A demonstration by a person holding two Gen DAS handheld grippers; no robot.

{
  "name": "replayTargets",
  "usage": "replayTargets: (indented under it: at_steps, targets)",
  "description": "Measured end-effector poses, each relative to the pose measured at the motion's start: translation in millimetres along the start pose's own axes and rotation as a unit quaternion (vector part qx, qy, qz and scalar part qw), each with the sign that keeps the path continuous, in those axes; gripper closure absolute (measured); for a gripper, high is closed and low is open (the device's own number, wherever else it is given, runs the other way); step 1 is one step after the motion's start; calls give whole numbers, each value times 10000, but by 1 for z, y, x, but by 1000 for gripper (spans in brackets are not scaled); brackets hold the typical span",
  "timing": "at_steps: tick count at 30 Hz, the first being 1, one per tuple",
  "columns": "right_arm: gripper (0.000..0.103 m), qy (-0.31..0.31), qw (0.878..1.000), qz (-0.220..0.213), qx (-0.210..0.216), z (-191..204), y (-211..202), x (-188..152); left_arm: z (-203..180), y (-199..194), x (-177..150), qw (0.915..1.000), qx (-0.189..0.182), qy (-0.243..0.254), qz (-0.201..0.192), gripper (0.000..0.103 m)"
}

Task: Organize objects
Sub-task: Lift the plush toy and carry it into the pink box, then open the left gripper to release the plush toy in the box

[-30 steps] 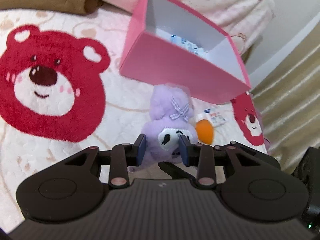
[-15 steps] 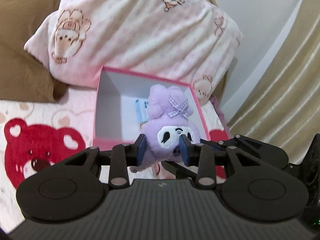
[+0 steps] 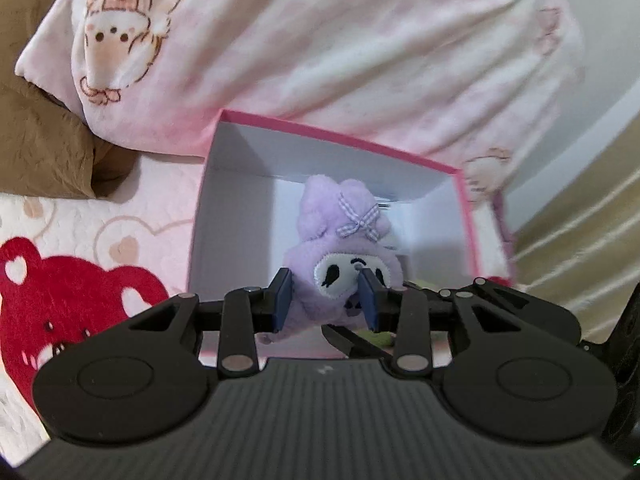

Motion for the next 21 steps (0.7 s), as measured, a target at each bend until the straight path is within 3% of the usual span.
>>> replayTargets:
  at_steps: [6,11,21]
  targets:
    - [53,541,9964,517,407,-23,58,-4,13,51,13,9985,449,50,308,69]
    - [53,822,9896,798,870,-29,82,-13,21,70,11,9962,693,21,525,69]
    - [49,649,9865,1345,667,-28,93,-28,22,89,-3,9955,726,-4,602,69]
Point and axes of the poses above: each gripper's, at about its wrist camera, not at the fingertips, and y roughly the way its jaws point, z to its left, x to its top, the point moved 6 cm from there along y, roughly the way its jaws point, and after that the axes turned 1 degree about -z, right-handed, at the moved point
